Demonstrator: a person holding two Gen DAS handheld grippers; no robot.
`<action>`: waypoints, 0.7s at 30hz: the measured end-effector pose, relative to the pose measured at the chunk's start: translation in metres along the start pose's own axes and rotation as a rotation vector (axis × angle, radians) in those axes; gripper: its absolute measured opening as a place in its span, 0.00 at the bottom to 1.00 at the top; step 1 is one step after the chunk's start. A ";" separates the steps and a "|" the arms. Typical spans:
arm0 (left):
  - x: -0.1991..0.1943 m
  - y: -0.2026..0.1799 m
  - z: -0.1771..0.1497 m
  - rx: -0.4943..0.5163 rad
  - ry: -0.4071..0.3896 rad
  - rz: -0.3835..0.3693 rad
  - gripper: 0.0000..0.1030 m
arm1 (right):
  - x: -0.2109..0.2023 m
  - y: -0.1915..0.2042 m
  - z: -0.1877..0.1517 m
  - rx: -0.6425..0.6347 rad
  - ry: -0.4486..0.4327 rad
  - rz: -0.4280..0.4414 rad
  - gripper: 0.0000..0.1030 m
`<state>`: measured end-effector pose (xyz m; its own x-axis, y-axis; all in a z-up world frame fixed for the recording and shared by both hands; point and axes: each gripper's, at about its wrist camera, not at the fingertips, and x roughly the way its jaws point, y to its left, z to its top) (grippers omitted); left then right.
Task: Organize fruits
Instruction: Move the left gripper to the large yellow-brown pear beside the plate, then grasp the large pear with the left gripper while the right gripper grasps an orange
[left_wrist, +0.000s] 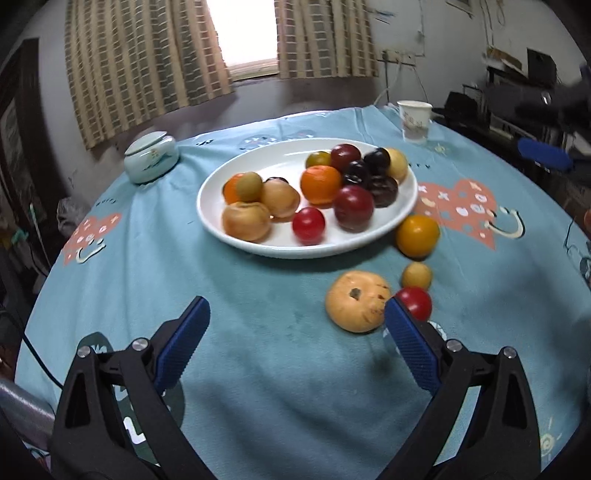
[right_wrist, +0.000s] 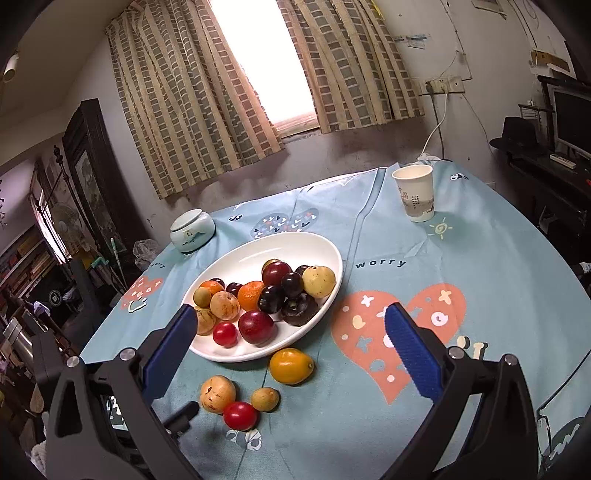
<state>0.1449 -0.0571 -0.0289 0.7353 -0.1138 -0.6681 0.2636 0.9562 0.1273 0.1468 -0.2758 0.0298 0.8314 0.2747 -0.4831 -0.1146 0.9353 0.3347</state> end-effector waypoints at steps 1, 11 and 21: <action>0.003 -0.003 0.001 0.005 0.006 -0.006 0.95 | 0.000 0.000 0.000 -0.001 0.002 0.001 0.99; 0.030 0.005 0.006 -0.053 0.067 -0.083 0.90 | 0.003 0.001 -0.001 -0.002 0.010 -0.003 0.99; 0.047 0.005 0.003 -0.092 0.145 -0.245 0.59 | 0.004 0.000 -0.002 -0.006 0.013 -0.003 0.99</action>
<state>0.1826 -0.0582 -0.0577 0.5583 -0.3113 -0.7690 0.3598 0.9261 -0.1136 0.1491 -0.2746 0.0266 0.8244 0.2750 -0.4948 -0.1153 0.9373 0.3288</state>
